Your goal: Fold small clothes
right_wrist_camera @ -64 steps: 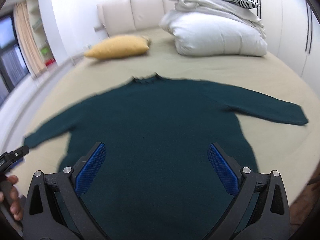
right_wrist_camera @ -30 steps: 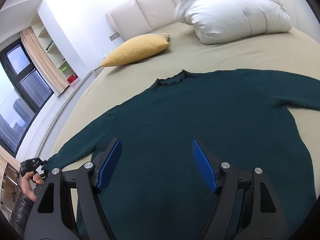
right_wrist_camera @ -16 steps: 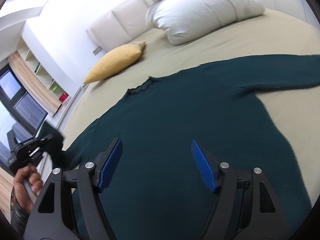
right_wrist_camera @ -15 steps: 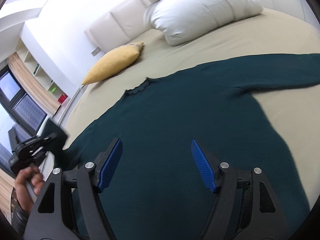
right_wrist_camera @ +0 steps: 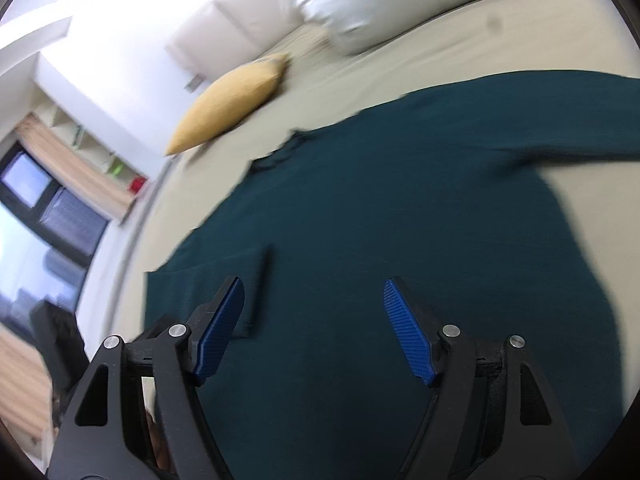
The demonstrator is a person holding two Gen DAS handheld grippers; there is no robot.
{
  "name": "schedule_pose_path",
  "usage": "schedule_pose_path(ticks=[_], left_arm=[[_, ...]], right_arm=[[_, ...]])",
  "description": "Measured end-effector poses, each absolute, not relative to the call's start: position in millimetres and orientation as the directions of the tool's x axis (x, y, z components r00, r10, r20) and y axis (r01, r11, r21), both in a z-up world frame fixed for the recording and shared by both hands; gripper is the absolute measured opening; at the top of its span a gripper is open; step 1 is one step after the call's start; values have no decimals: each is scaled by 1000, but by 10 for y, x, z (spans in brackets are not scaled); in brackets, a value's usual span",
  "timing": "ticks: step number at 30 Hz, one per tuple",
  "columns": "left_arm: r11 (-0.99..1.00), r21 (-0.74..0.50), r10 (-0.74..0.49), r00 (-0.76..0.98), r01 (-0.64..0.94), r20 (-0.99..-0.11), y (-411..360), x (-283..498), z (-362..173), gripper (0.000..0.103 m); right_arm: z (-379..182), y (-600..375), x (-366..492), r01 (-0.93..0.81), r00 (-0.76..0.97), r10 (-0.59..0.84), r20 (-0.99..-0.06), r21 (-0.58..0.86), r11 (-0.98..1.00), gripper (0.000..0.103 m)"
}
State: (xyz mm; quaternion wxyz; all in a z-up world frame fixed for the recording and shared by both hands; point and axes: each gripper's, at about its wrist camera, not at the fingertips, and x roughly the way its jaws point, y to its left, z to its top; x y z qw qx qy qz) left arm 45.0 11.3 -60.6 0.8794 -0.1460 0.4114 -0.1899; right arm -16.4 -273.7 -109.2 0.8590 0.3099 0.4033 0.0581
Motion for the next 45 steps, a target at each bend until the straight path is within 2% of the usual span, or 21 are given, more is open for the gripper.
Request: schedule_pose_path(ticks=[4, 6, 8, 10, 11, 14, 15, 22, 28, 34, 35, 38, 39, 42, 45], left_arm=[[879, -453, -438, 629, 150, -642, 646, 330, -517, 88], [875, -476, -413, 655, 91, -633, 923, 354, -500, 87], [865, -500, -391, 670, 34, -631, 1190, 366, -534, 87], [857, -516, -371, 677, -15, -635, 1395, 415, -570, 86], [852, -522, -359, 685, -37, -634, 1503, 423, -587, 86], [847, -527, -341, 688, -72, -641, 1650, 514, -640, 81], [843, -533, -340, 689, -78, -640, 1697, 545, -646, 80], [855, -510, -316, 688, -92, -653, 1765, 895, -645, 80], [903, -426, -294, 646, -53, -704, 1442, 1378, -714, 78], [936, -348, -262, 570, -45, -779, 1141, 1793, -933, 63], [946, -323, -245, 565, -41, -788, 1085, 1835, -951, 57], [958, -283, -219, 553, -33, -804, 999, 1941, -1025, 22], [959, -280, -214, 550, -38, -807, 998, 1963, -1047, 17], [963, -268, -209, 554, -26, -806, 983, 1983, -1059, 11], [965, -261, -203, 562, -23, -802, 986, 1973, -1067, 10]], right_arm=[[-1223, -2325, 365, 111, 585, 432, -687, 595, 796, 71], [-1368, -2116, 654, 121, 522, 436, -733, 569, 813, 64], [-1476, -1934, 850, 124, 475, 414, -777, 525, 842, 49], [-1489, -1759, 971, 105, 467, 361, -807, 456, 884, 42], [-1466, -1657, 1028, 80, 466, 343, -816, 424, 902, 31], [-1435, -1456, 1116, 32, 452, 310, -837, 362, 932, 9], [-1386, -1420, 1129, 16, 456, 303, -837, 348, 937, 7], [-791, -1801, 950, -21, 574, 288, -766, 337, 941, 7], [-887, -2513, 1042, 93, 579, 202, -790, 310, 946, 7], [-1065, -2559, 1104, 61, 560, 206, -802, 288, 956, 7], [-1097, -2544, 1137, 63, 561, 209, -801, 293, 954, 7], [-1200, -2612, 1200, 80, 558, 217, -801, 313, 946, 7], [-1218, -2632, 1208, 84, 559, 216, -801, 314, 946, 7], [-1195, -2697, 1112, 85, 567, 213, -796, 314, 946, 7], [-1090, -2682, 1116, 74, 587, 204, -784, 302, 950, 6]])
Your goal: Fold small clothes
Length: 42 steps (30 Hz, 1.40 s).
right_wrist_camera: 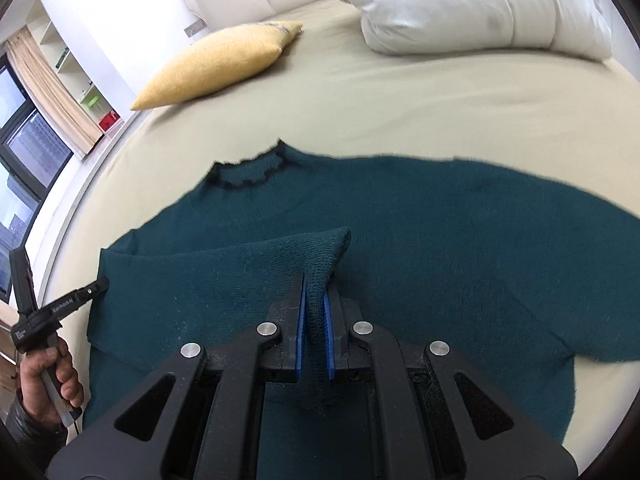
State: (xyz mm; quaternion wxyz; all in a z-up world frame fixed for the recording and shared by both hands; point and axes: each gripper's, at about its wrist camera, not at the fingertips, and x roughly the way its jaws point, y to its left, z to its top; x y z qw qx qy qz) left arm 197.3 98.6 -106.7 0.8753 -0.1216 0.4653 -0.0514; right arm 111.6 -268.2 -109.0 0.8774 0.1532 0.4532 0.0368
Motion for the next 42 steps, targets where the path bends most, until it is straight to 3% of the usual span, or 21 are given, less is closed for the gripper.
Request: schedule_pose_path(ticks=[4, 11, 20, 24, 27, 33, 38, 39, 41, 42], left_arm=[[959, -282, -212, 570, -36, -794, 1019, 1959, -1102, 10], [971, -237, -186, 585, -12, -790, 956, 1962, -1161, 11], [976, -216, -161, 601, -20, -783, 928, 1892, -1090, 15], [970, -242, -176, 600, -29, -780, 982, 1916, -1171, 17], [967, -253, -188, 604, -24, -774, 999, 1903, -1145, 17], [967, -240, -116, 687, -86, -717, 1047, 1716, -778, 21], [984, -170, -157, 724, 55, -672, 573, 1626, -601, 27], [986, -156, -156, 701, 64, -696, 500, 1673, -717, 27], [989, -142, -137, 622, 41, -771, 500, 1804, -1049, 27], [986, -162, -156, 603, 44, -782, 549, 1833, -1183, 28]], right_arm=[[-1035, -2668, 1168, 71, 596, 187, -781, 283, 957, 6], [-1530, -2844, 1349, 152, 531, 171, -830, 292, 944, 6], [-1239, -2759, 1343, 125, 584, 145, -799, 264, 956, 6], [-1480, -2765, 1384, 143, 530, 137, -837, 248, 958, 7], [-1502, -2858, 1301, 147, 559, 171, -811, 300, 943, 7], [-1196, -2863, 1142, 222, 555, 43, -831, 198, 955, 22], [-950, -2477, 1065, 42, 622, 287, -729, 397, 917, 24], [-1012, -2365, 1086, -5, 601, 354, -717, 439, 898, 27], [-1233, -2267, 1135, -17, 554, 395, -733, 465, 885, 46], [-1378, -2299, 1145, 12, 533, 391, -751, 468, 884, 45]])
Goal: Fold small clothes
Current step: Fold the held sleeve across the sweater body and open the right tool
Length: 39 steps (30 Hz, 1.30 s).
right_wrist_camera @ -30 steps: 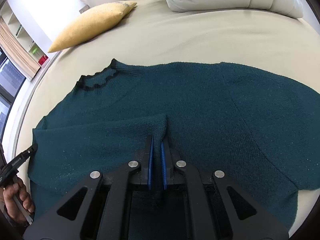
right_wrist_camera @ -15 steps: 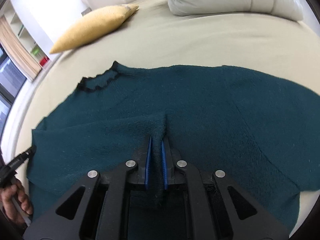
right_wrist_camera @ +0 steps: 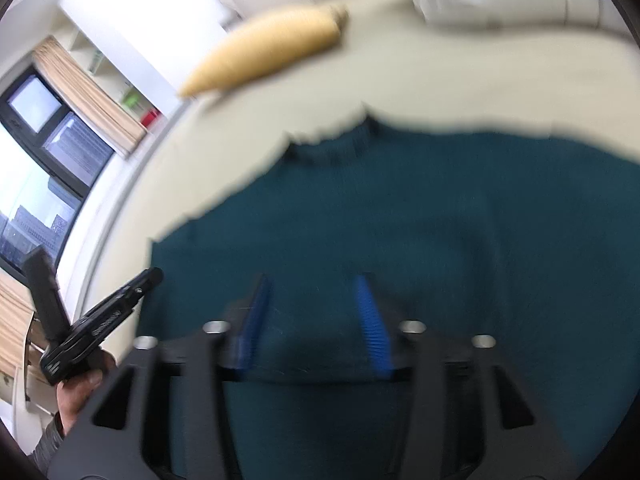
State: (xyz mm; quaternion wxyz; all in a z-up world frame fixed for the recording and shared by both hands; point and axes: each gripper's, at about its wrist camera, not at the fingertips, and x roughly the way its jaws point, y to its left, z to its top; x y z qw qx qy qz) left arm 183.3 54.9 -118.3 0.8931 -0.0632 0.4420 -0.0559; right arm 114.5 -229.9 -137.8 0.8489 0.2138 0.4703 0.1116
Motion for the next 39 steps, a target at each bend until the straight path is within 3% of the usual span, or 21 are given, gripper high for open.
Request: schedule_pose_path(ticks=[2, 5, 10, 13, 18, 22, 27, 28, 29, 31, 35, 39], left_arm=[[971, -230, -218, 634, 64, -743, 678, 1788, -1215, 28], [959, -275, -255, 619, 66, -743, 756, 1837, -1189, 28], [946, -324, -270, 624, 29, -733, 813, 1735, -1044, 31], [942, -331, -278, 662, 48, -696, 701, 1560, -819, 45], [914, -388, -365, 649, 116, -667, 437, 1387, -603, 56], [880, -453, -446, 577, 143, -684, 141, 1298, -688, 56], [862, -484, -490, 503, 154, -712, -131, 1170, -900, 56], [857, -492, -497, 493, 151, -714, -158, 1168, -931, 56], [851, -504, -507, 480, 148, -716, -182, 1163, -961, 56], [846, -514, -514, 477, 143, -713, -178, 1145, -972, 56], [836, -532, -526, 482, 138, -701, -100, 1145, -942, 56], [810, -572, -555, 476, 126, -682, -21, 1126, -940, 56]], right_arm=[[-1561, -2596, 1031, 33, 567, 474, -674, 593, 804, 30], [-1538, -3094, 752, 104, 630, 468, -620, 664, 740, 31], [-1329, -4174, -25, 309, 755, 257, -603, 673, 672, 37], [-1267, -5003, -689, 497, 795, 29, -606, 678, 541, 56], [-1386, -6079, -1746, 650, 759, -229, -610, 726, 223, 54], [-1469, -6483, -2080, 621, 770, -284, -572, 773, 127, 48], [-1423, -6732, -1884, 639, 765, -265, -587, 743, 200, 48], [-1413, -6781, -1821, 646, 761, -261, -595, 733, 213, 41], [-1399, -6801, -1751, 660, 750, -256, -610, 719, 220, 27], [-1379, -6810, -1597, 672, 741, -219, -635, 700, 241, 7], [-1016, -6657, -1400, 657, 743, -236, -627, 612, 441, 7], [-355, -5672, -916, 487, 796, -162, -583, 459, 743, 7]])
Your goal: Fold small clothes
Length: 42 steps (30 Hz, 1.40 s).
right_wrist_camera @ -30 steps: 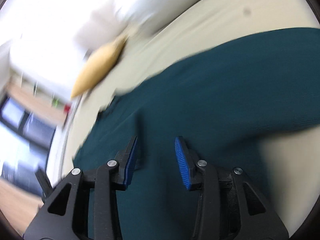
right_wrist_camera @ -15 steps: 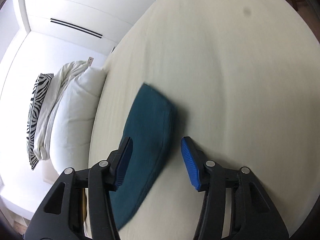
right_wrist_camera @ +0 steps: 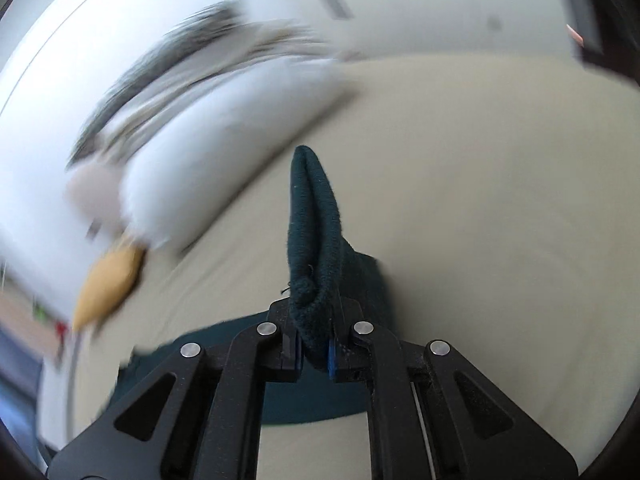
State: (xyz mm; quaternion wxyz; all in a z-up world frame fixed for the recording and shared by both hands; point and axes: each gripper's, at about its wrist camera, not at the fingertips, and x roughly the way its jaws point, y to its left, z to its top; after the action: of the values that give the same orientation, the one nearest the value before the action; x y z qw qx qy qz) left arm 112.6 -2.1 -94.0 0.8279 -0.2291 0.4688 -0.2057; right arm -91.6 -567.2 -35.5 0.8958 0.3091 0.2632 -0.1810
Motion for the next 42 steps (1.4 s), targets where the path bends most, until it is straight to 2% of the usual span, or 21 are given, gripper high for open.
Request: schedule_pose_path(ticks=[2, 5, 9, 12, 14, 15, 17, 19, 26, 28, 30, 33, 36, 42], left_arm=[[801, -586, -565, 478, 122, -673, 17, 1106, -932, 56], [783, -610, -584, 474, 117, -659, 66, 1076, -931, 56], [766, -632, -607, 461, 119, -648, 68, 1068, -946, 56], [760, -638, -620, 439, 127, -650, -12, 1079, -971, 56], [755, -641, -631, 418, 137, -654, -122, 1091, -990, 57], [754, -641, -635, 410, 144, -655, -180, 1097, -995, 57], [756, -635, -639, 395, 160, -660, -338, 1116, -998, 62], [765, -618, -634, 380, 182, -673, -526, 1156, -1010, 63], [822, -525, -570, 328, 223, -753, -1196, 1347, -1130, 62], [835, -502, -551, 337, 226, -764, -1288, 1361, -1113, 52], [845, -483, -534, 316, 231, -784, -1360, 1357, -1118, 24], [859, -444, -508, 314, 256, -802, -1411, 1300, -1104, 13], [854, -452, -516, 311, 257, -798, -1374, 1270, -1044, 9], [835, -453, -546, 359, 314, -757, -1274, 1254, -681, 8]], right_arm=[[-169, -4923, -593, 346, 811, -80, -579, 366, 864, 7], [-169, -3974, -337, 180, 802, 27, -596, 284, 942, 7], [-531, -3018, -168, 56, 752, 97, -652, 209, 976, 7], [-981, -2584, 17, 11, 659, 130, -741, 182, 983, 10], [-1201, -2496, 32, -18, 600, 172, -782, 201, 979, 31], [-1249, -2470, -46, -34, 599, 198, -776, 222, 974, 36], [-1194, -2453, -255, -63, 635, 223, -740, 238, 969, 62], [-1102, -2535, -475, -66, 666, 249, -703, 277, 959, 67], [-1072, -3015, -906, 28, 680, 257, -687, 374, 927, 67], [-1115, -3171, -842, 60, 684, 246, -686, 389, 919, 67], [-1177, -3373, -921, 103, 686, 245, -685, 425, 899, 66], [-1231, -3531, -977, 153, 698, 242, -674, 470, 869, 66], [-1241, -3608, -989, 175, 703, 233, -672, 480, 860, 66], [-1085, -3814, -858, 203, 735, 175, -655, 459, 865, 66]])
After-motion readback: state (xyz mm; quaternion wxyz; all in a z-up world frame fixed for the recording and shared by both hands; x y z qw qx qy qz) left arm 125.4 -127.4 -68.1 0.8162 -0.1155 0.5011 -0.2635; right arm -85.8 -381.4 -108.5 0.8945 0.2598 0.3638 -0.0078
